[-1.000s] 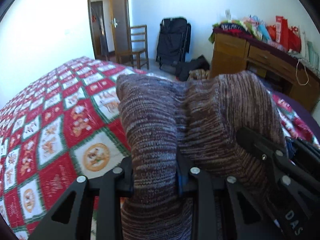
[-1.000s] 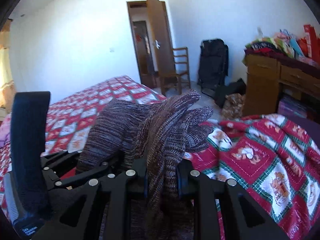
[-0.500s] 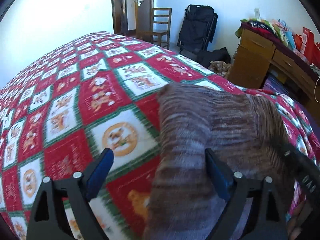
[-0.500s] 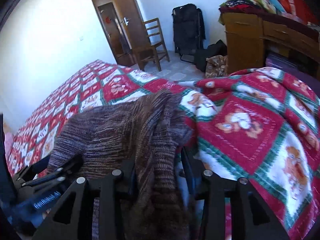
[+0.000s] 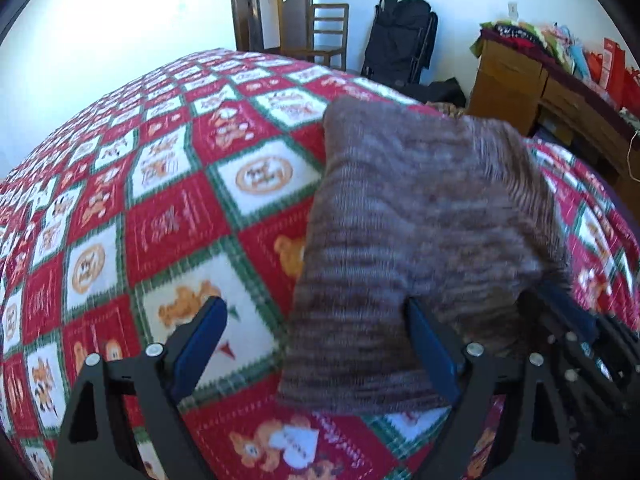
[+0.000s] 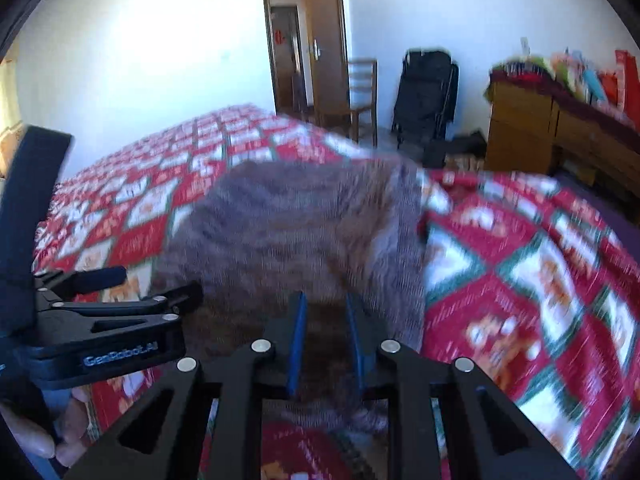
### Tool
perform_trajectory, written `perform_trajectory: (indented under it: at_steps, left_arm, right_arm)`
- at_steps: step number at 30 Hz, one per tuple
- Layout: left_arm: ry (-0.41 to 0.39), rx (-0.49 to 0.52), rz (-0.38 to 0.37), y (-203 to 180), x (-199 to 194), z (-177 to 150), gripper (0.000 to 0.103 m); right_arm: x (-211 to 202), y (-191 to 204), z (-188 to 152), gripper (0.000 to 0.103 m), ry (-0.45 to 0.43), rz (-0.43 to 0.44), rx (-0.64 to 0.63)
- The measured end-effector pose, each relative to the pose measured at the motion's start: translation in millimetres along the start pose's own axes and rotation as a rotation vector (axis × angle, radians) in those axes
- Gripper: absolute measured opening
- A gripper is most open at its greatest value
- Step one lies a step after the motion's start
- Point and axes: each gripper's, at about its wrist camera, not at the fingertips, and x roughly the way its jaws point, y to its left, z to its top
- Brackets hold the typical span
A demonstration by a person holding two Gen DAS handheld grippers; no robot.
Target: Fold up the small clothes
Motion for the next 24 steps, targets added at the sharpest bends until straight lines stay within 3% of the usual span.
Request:
perform_trajectory:
  at_steps: [2, 8, 14, 16, 18, 19, 24]
  left_arm:
    - [0.013, -0.005, 0.002, 0.8, 1.4, -6.0, 0.093]
    - [0.011, 0.037, 0.045, -1.7, -11.8, -23.4, 0.093]
    - [-0.092, 0.069, 0.08, -0.2, -56.2, -41.0, 0.092]
    - [-0.113, 0.06, 0.07, 1.7, -68.7, -46.0, 0.092]
    - [-0.133, 0.057, 0.059, 3.6, -82.4, -52.7, 0.092]
    - [-0.14, 0.054, 0.06, 4.5, -86.7, -54.8, 0.092]
    - [-0.161, 0.002, 0.039, 13.2, -110.6, -70.0, 0.092]
  right_arm:
    - [9.9, -5.2, -9.8, 0.02, 0.049, 0.005, 0.033]
    - [1.9, 1.5, -23.7, 0.017, 0.061, -0.058, -0.032]
    - [-48.8, -5.7, -41.0, 0.021, -0.023, -0.007, 0.075]
    - [-66.6, -4.1, -48.8, 0.031, -0.047, 0.005, 0.081]
    - [-82.8, -2.2, -57.0, 0.059, -0.08, -0.002, 0.081]
    - [-92.0, -2.1, -63.2, 0.064, -0.101, -0.009, 0.084]
    - [-114.3, 1.4, -71.3, 0.066, -0.118, -0.039, 0.097]
